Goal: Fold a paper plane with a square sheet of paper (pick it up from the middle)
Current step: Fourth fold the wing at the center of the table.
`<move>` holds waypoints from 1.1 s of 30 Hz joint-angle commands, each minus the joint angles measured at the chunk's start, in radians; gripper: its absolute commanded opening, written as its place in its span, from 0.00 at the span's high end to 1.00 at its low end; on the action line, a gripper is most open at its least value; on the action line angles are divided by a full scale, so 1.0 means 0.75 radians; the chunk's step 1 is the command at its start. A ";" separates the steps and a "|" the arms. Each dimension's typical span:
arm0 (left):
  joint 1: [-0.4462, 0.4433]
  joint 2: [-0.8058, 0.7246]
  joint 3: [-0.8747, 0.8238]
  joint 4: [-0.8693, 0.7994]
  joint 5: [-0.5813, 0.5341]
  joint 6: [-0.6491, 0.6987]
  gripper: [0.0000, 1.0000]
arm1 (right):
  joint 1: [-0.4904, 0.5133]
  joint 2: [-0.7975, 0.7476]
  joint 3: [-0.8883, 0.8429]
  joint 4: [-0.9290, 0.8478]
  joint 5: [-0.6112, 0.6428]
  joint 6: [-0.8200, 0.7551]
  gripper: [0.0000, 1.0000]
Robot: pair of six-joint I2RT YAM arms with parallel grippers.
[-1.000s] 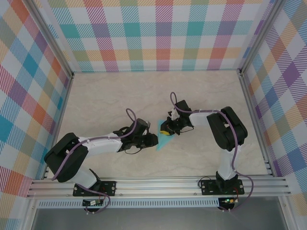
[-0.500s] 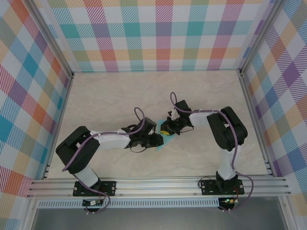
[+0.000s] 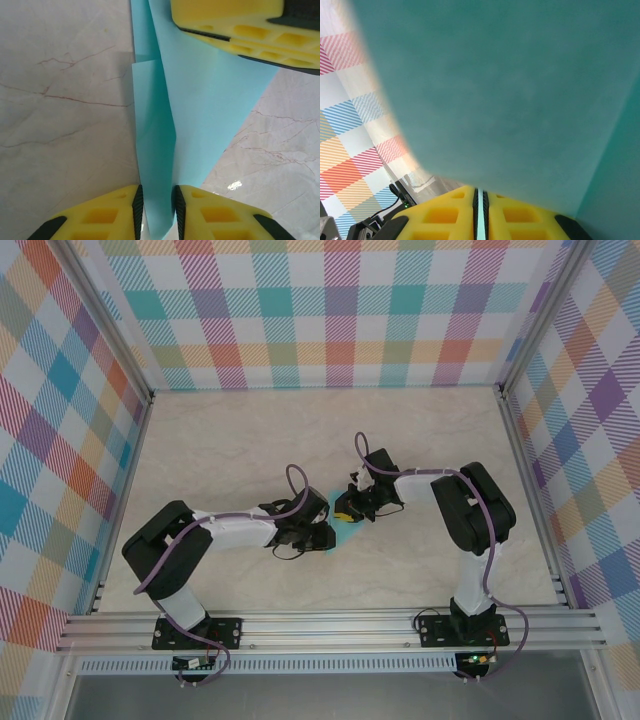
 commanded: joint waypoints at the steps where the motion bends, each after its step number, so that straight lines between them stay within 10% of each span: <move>1: -0.017 0.032 0.023 -0.049 -0.007 0.028 0.77 | 0.005 0.061 0.003 -0.048 0.038 -0.038 0.86; 21: -0.018 0.069 -0.066 -0.060 -0.017 -0.084 0.93 | 0.006 0.097 0.010 -0.079 0.059 -0.054 0.87; 33: -0.027 -0.060 -0.131 0.001 -0.040 -0.135 0.84 | 0.005 0.114 0.011 -0.163 0.158 -0.092 0.88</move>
